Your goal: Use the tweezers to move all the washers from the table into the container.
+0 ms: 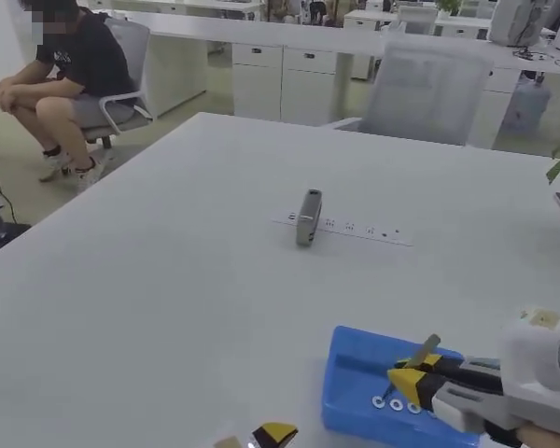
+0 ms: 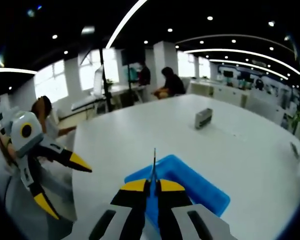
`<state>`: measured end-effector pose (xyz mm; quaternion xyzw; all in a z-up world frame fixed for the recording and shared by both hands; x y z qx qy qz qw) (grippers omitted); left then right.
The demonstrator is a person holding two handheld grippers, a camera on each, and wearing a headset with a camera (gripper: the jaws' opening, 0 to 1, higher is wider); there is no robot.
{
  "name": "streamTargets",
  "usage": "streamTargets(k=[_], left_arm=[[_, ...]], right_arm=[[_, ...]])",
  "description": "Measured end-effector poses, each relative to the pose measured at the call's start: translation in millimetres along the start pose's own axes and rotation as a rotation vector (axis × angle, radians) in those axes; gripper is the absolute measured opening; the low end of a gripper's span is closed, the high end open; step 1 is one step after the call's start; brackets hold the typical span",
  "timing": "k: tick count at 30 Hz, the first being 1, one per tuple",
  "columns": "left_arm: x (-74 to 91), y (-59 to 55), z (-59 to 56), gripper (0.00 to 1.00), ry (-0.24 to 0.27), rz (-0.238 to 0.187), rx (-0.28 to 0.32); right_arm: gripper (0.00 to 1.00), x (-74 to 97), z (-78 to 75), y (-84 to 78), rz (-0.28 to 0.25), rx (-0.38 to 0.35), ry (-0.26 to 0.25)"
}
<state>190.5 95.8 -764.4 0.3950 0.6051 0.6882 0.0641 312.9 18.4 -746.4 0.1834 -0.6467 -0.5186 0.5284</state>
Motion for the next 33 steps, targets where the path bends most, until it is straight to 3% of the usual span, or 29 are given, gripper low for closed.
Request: streamTargets(k=[10, 18, 21, 33], left_arm=[[-0.5, -0.8, -0.4, 0.69, -0.006, 0.008, -0.004], [-0.9, -1.8, -0.1, 0.69, -0.006, 0.013, -0.002], [-1.0, -1.9, 0.1, 0.69, -0.005, 0.013, -0.003], [-0.8, -2.5, -0.1, 0.69, -0.007, 0.019, -0.008]], right_arm=[[0.04, 7.0, 16.1, -7.4, -0.007, -0.031, 0.036], [0.04, 0.4, 32.0, -18.6, 0.015, -0.05, 0.085], [0.04, -1.6, 39.7, -22.0, 0.029, -0.056, 0.1], [0.04, -15.9, 46.7, -46.9, 0.11, -0.065, 0.153]])
Point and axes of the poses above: the centre of the closed fingertips' face, and the gripper's own axes: x roughly backward along the fingers, z roughly to its left, y roughly out of its top, the point moved 3 cm from there along x, roughly backward along the fingers, and after that the axes turned 2 degrees about y, right-handed, at the moved point
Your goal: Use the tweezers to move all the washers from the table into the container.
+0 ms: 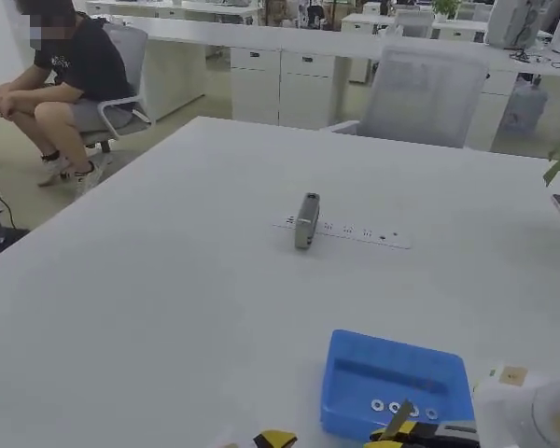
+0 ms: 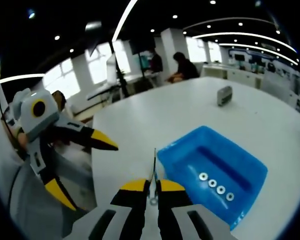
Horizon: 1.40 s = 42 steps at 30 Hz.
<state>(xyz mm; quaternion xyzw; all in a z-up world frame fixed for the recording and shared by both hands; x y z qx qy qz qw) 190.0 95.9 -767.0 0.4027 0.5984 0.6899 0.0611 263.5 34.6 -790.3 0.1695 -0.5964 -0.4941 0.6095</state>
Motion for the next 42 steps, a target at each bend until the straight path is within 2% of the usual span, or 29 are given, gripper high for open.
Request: streamTargets(k=[9, 22, 25, 29, 32, 34, 35, 36, 37, 38, 40, 42], left_arm=[[0.4, -0.2, -0.3, 0.69, 0.001, 0.002, 0.002], [0.0, -0.9, -0.4, 0.69, 0.0, 0.006, 0.001], [0.0, -1.1, -0.3, 0.69, 0.001, 0.007, 0.002], [0.0, -1.4, -0.3, 0.69, 0.002, 0.01, 0.0], [0.0, -1.4, 0.0, 0.69, 0.003, 0.01, 0.0], [-0.1, -1.5, -0.1, 0.69, 0.002, 0.01, -0.001], [-0.1, -1.5, -0.3, 0.68, 0.0, 0.011, -0.002], [-0.1, -1.5, -0.3, 0.68, 0.0, 0.011, -0.003], [-0.1, -1.4, -0.4, 0.68, -0.001, 0.011, -0.004], [-0.1, -1.4, -0.4, 0.68, -0.001, 0.011, -0.005], [0.1, -1.2, 0.2, 0.68, 0.002, 0.009, -0.003], [0.4, -1.1, 0.8, 0.68, 0.005, 0.008, 0.001]], right_arm=[[0.04, -7.2, -0.3, -10.7, 0.033, 0.0, 0.007], [0.04, -11.1, 9.5, -11.5, 0.045, 0.033, 0.04], [0.05, -12.0, 15.2, -13.0, 0.066, 0.076, 0.05], [0.05, -15.2, 29.9, -14.6, 0.092, 0.205, 0.087], [0.04, -17.0, 38.3, -15.6, 0.101, 0.292, 0.088], [0.04, -18.9, 45.6, -18.0, 0.125, 0.345, 0.104], [0.04, -21.3, 49.2, -22.1, 0.158, 0.374, 0.12], [0.04, -24.0, 52.7, -21.9, 0.153, 0.403, 0.135], [0.03, -24.7, 53.6, -21.0, 0.158, 0.433, 0.125], [0.03, -24.3, 50.2, -19.0, 0.158, 0.436, 0.082], [0.03, -25.9, 52.4, -20.1, 0.147, 0.398, 0.104], [0.03, -26.9, 48.3, -20.0, 0.135, 0.366, 0.081]])
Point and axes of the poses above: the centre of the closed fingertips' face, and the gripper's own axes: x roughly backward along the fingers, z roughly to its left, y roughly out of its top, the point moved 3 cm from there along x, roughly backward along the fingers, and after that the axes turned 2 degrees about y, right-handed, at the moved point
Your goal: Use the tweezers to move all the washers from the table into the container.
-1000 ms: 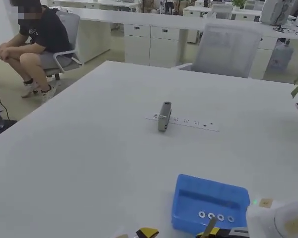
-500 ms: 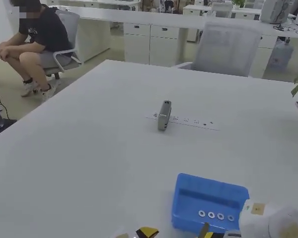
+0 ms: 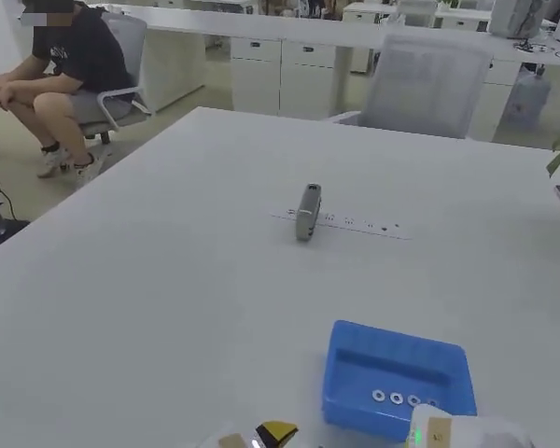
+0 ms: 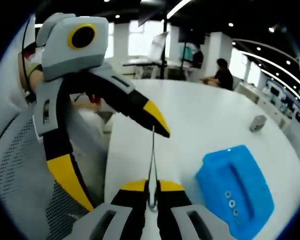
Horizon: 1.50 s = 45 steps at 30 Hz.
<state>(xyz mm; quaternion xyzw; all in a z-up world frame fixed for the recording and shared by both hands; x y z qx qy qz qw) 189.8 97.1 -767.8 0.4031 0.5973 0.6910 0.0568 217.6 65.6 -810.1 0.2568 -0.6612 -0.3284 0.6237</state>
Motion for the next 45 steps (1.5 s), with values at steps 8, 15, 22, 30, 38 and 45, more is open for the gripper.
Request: streamTargets(k=[8, 15, 22, 30, 38, 45], left_arm=[[-0.1, -0.3, -0.4, 0.68, -0.002, 0.002, -0.006], [-0.6, -1.1, -1.2, 0.68, -0.007, 0.006, -0.013], [-0.9, -2.1, -1.5, 0.68, -0.01, 0.012, -0.011], [-1.0, -2.1, -2.2, 0.68, -0.013, 0.014, -0.015], [-1.1, -2.1, -1.6, 0.68, -0.008, 0.015, -0.014], [0.4, 0.3, 2.2, 0.68, 0.012, -0.007, 0.0]], right_arm=[[0.03, 10.0, -5.1, -5.1, -0.076, -0.133, -0.021], [0.03, 15.2, 0.4, -8.2, -0.085, -0.14, -0.037], [0.03, 22.7, 2.0, -15.5, -0.09, -0.167, -0.053], [0.03, 28.6, 6.0, -20.4, -0.085, -0.176, -0.072], [0.03, 29.8, -1.7, -9.2, -0.088, -0.191, -0.074], [0.03, 47.0, -21.1, 19.7, -0.146, -0.177, -0.099]])
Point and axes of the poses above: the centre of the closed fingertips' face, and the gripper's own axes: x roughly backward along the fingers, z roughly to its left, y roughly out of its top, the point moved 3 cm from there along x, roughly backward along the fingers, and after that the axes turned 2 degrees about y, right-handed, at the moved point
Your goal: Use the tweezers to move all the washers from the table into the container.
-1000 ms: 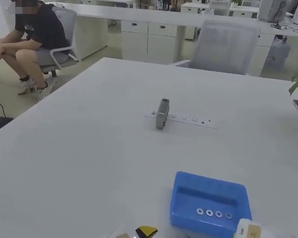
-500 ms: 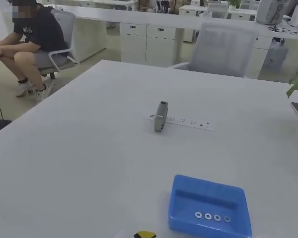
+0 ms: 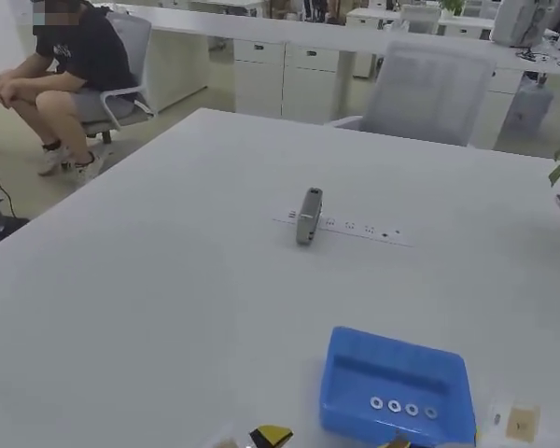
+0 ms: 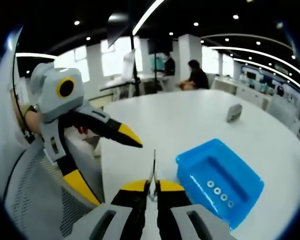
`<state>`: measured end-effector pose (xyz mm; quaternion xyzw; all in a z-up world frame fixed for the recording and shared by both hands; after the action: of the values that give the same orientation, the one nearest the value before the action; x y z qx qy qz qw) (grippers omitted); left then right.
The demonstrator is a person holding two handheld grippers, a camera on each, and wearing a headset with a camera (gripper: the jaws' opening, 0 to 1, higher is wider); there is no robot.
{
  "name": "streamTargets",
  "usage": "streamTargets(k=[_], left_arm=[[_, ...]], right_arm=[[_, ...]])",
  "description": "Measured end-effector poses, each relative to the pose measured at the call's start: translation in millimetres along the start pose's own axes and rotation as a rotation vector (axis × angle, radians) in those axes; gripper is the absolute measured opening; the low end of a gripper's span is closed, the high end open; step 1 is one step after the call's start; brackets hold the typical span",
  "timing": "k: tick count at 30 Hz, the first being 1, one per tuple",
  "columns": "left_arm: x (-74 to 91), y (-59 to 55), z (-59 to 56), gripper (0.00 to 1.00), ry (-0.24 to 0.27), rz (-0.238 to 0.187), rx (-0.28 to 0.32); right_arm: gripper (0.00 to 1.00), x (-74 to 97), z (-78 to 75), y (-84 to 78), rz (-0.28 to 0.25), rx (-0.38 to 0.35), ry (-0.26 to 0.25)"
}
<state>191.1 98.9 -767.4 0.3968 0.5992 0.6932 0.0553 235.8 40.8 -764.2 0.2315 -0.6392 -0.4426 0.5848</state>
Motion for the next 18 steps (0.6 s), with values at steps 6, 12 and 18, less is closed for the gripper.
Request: streamTargets(k=[6, 12, 18], left_arm=[[0.8, 1.5, 0.8, 0.68, 0.005, -0.01, 0.002], [1.1, 2.9, 0.8, 0.68, 0.004, -0.018, 0.004], [1.4, 3.9, 0.8, 0.68, 0.003, -0.024, 0.006]], right_arm=[[0.03, 5.9, -26.0, 23.8, -0.086, -0.054, -0.036], [0.03, 5.6, -52.3, 31.8, -0.122, -0.112, -0.066], [0.03, -2.4, -69.8, 29.1, -0.092, -0.137, -0.089]])
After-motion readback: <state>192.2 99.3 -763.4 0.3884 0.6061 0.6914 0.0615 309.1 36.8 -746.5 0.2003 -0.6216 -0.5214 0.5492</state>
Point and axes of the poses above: the centre of the closed fingertips' face, and the gripper's own axes: x roughly backward along the fingers, z roughly to its left, y roughly out of its top, the point moved 3 cm from there along x, roughly backward along the fingers, and after that the axes turned 2 degrees about y, right-handed, at the moved point
